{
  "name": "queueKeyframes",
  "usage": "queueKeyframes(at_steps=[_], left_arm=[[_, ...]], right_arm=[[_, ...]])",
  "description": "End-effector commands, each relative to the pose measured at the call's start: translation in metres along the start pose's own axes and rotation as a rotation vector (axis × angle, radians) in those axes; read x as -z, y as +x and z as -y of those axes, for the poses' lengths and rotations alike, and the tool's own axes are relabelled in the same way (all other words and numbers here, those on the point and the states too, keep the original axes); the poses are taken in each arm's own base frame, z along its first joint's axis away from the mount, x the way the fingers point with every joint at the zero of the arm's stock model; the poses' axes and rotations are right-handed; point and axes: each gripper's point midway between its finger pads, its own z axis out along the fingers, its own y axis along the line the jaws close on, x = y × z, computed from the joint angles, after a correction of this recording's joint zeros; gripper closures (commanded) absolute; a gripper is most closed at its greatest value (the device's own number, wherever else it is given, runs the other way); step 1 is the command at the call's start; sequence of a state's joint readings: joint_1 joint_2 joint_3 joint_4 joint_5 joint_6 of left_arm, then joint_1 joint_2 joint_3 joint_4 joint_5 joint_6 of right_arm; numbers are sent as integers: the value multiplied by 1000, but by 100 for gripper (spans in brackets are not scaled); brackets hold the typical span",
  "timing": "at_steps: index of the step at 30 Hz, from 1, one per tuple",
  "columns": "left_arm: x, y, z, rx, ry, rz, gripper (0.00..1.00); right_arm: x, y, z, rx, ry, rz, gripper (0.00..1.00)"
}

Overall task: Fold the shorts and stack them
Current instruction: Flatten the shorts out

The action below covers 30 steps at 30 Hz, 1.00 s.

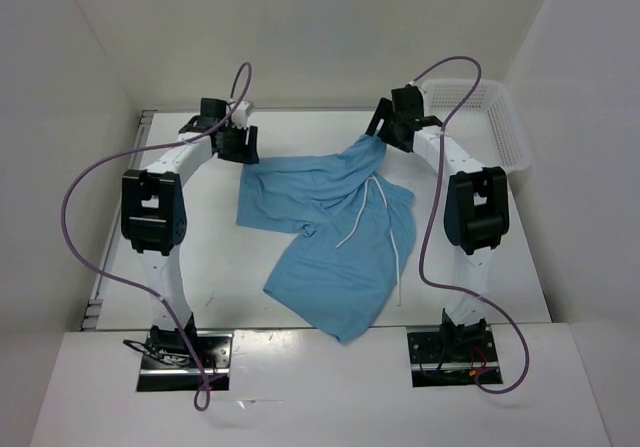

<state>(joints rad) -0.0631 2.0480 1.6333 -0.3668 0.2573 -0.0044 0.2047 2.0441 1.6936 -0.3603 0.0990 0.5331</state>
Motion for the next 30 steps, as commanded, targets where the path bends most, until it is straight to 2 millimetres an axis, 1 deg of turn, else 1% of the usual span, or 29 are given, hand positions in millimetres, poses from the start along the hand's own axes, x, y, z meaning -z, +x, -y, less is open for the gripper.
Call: queueKeyframes(at_steps=[1, 2, 3, 4, 5, 6, 7, 8, 9, 10, 11, 12, 13, 14, 15, 16, 17, 18, 19, 21, 22, 23, 24, 25, 26, 27, 28, 29, 30], left_arm=[[-29, 16, 14, -5, 59, -64, 33], [-31, 19, 10, -2, 39, -78, 33], [-35, 25, 12, -5, 30, -101, 34], [-39, 26, 9, -5, 21, -104, 37], [-39, 26, 9, -5, 21, -104, 39], [-43, 30, 8, -2, 22, -115, 40], [-47, 32, 5, -1, 11, -121, 41], [-50, 33, 3, -1, 2, -124, 43], [-51, 23, 2, -6, 1, -105, 46], [-56, 30, 1, 0, 3, -127, 57], [-57, 25, 6, -10, 8, -118, 66], [-56, 27, 4, -8, -4, -128, 75], [-50, 21, 3, -13, -15, -113, 94], [-48, 18, -1, -19, -47, -98, 100], [-44, 15, -3, -22, -61, -86, 100], [-36, 7, -1, -28, -63, -62, 100], [-36, 11, -8, -19, -80, -70, 100], [-33, 8, -8, -21, -81, -61, 100], [-31, 8, -15, -11, -90, -60, 100], [-25, 4, -22, -6, -110, -47, 100], [-20, -1, -26, -3, -119, -27, 100], [-18, -1, -34, 8, -128, -25, 100], [-12, -7, -32, 4, -129, -9, 100], [-4, -10, -39, 12, -140, 4, 100], [0, -14, -38, 10, -141, 13, 100], [7, -17, -49, 24, -158, 26, 100], [9, -14, -53, 34, -163, 17, 100], [9, -14, -53, 34, -163, 17, 100], [14, -11, -62, 45, -185, 16, 100]], right_arm=[[8, -15, -1, -20, 9, 41, 14], [7, -16, -2, -20, 11, 38, 14], [-1, -8, 5, -16, 36, 19, 14], [-1, -8, 5, -16, 36, 18, 19], [-6, -5, 6, -16, 38, 16, 23], [-8, -6, 5, -16, 37, 17, 26], [-14, -5, 5, -16, 39, 13, 35], [-17, -5, 5, -16, 40, 12, 38], [-20, -1, 5, -14, 41, -6, 38], [-26, -2, 4, -14, 40, -4, 41], [-28, 1, 3, -13, 36, -18, 50], [-28, 2, 1, -13, 27, -24, 57], [-26, -3, -2, -15, 20, -14, 65], [-27, -5, -3, -16, 15, -5, 83], [-27, -5, -3, -16, 15, -5, 91], [-27, -5, -9, -11, 3, 1, 97], [-26, -8, -11, -12, -2, 9, 100], [-23, -9, -20, -7, -23, 11, 100], [-23, -9, -20, -7, -23, 11, 100], [-17, -18, -39, 1, -58, 36, 100], [-20, -17, -39, -10, -54, 30, 100], [-24, -11, -44, -2, -55, 16, 100], [-26, -8, -43, -11, -45, 0, 100], [-24, -19, -51, -19, -40, 29, 100], [-25, -17, -57, -21, -31, 27, 100], [-31, -16, -59, -11, 0, 22, 100], [-33, -13, -67, -6, 16, 29, 100], [-37, -14, -67, 1, 43, 43, 100], [-48, -16, -71, 0, 40, 47, 100]])
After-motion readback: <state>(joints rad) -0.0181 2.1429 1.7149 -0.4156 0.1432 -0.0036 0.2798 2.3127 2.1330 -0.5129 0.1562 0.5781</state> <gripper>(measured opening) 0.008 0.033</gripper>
